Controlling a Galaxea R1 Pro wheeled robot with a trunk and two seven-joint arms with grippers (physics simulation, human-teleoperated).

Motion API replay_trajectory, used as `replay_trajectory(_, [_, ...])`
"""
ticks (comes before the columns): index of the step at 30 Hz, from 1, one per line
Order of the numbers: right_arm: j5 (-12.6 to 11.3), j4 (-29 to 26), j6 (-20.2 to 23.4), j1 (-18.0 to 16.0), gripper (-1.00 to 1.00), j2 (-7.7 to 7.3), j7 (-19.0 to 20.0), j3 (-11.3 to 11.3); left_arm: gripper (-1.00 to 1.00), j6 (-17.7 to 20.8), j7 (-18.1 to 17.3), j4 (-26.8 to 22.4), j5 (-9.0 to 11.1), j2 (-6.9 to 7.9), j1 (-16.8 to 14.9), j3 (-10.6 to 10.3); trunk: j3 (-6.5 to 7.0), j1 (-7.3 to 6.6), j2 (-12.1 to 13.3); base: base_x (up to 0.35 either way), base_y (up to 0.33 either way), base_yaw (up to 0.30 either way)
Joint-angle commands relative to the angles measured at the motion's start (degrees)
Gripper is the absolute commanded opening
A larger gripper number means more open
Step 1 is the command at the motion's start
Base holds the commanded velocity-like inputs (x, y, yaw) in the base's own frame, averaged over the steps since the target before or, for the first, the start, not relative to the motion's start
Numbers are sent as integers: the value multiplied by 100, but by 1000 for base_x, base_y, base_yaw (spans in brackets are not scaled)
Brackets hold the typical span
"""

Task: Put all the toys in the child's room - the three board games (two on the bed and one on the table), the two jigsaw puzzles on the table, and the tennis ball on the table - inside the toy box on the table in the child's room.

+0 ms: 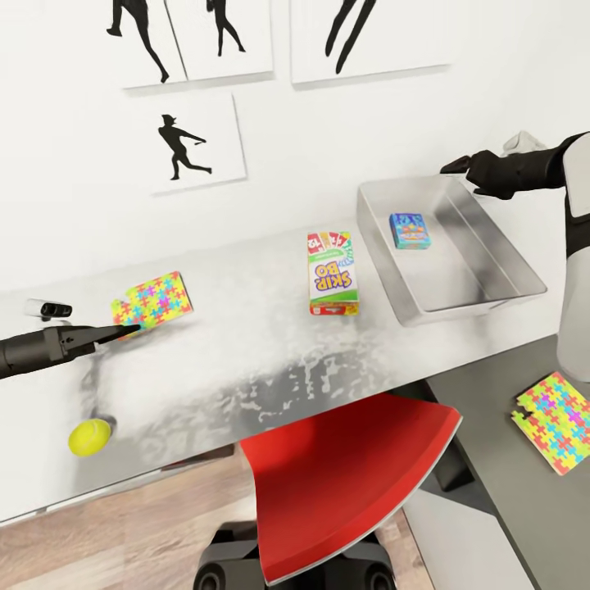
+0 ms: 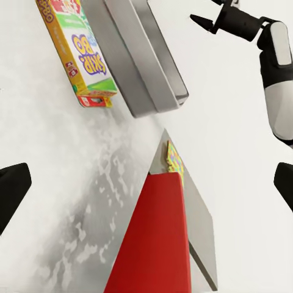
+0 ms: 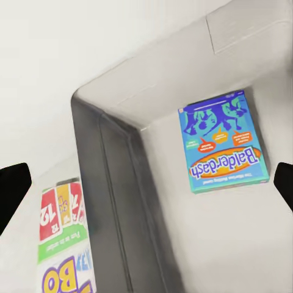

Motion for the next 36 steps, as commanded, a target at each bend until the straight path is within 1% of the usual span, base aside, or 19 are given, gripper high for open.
replay_trajectory(1, [58, -24, 24, 7, 100, 2, 57, -13, 100, 61, -23, 0, -5, 6, -3, -1, 2, 4, -9, 0, 0, 0])
replay_trajectory(12, [50, -114, 24, 193, 100, 2, 56, -24, 100, 61, -23, 3, -5, 25, -5, -9, 107, 4, -9, 0, 0, 0])
replay_trajectory(36, [48, -110, 24, 338, 100, 10, 55, 15, 100, 61, -23, 3, -5, 29, -14, -11, 337, 4, -9, 0, 0, 0])
